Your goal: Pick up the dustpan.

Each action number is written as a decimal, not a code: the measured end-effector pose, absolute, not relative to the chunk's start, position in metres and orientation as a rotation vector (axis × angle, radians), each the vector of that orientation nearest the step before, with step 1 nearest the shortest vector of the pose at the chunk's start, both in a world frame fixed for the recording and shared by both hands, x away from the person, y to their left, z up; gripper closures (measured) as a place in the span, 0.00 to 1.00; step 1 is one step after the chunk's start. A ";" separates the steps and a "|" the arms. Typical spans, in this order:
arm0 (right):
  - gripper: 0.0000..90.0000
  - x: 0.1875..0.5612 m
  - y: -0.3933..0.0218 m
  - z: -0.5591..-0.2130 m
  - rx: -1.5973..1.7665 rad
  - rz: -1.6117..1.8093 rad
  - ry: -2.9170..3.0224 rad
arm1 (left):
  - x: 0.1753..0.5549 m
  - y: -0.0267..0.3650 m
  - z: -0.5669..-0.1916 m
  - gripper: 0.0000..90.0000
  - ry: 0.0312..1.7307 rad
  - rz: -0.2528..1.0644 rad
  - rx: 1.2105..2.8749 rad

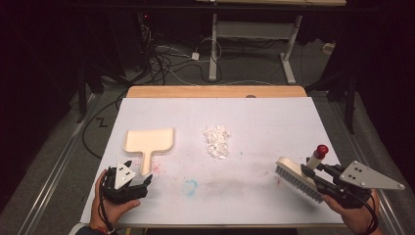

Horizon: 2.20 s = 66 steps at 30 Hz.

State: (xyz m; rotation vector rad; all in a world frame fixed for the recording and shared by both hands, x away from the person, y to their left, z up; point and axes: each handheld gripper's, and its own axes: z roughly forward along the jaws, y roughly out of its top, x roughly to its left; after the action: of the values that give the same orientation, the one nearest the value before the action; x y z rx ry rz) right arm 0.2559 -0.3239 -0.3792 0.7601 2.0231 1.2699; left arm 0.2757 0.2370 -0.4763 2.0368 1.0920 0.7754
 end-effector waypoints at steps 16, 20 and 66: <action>0.79 0.255 -0.326 -0.376 0.785 1.263 1.988 | 0.296 0.237 -0.477 0.20 1.436 0.555 1.974; 0.79 0.255 -0.324 -0.378 0.783 1.251 1.997 | 0.317 0.233 -0.479 0.21 1.532 0.545 1.997; 0.79 0.266 -0.325 -0.385 0.841 1.300 2.039 | 0.352 0.229 -0.448 0.70 1.385 0.532 2.166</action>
State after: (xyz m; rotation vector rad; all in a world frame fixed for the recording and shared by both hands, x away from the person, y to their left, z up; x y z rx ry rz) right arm 0.2662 -0.3249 -0.3848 0.8406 2.0393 1.2998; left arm 0.3519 0.2293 -0.4483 2.1664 1.3848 0.5315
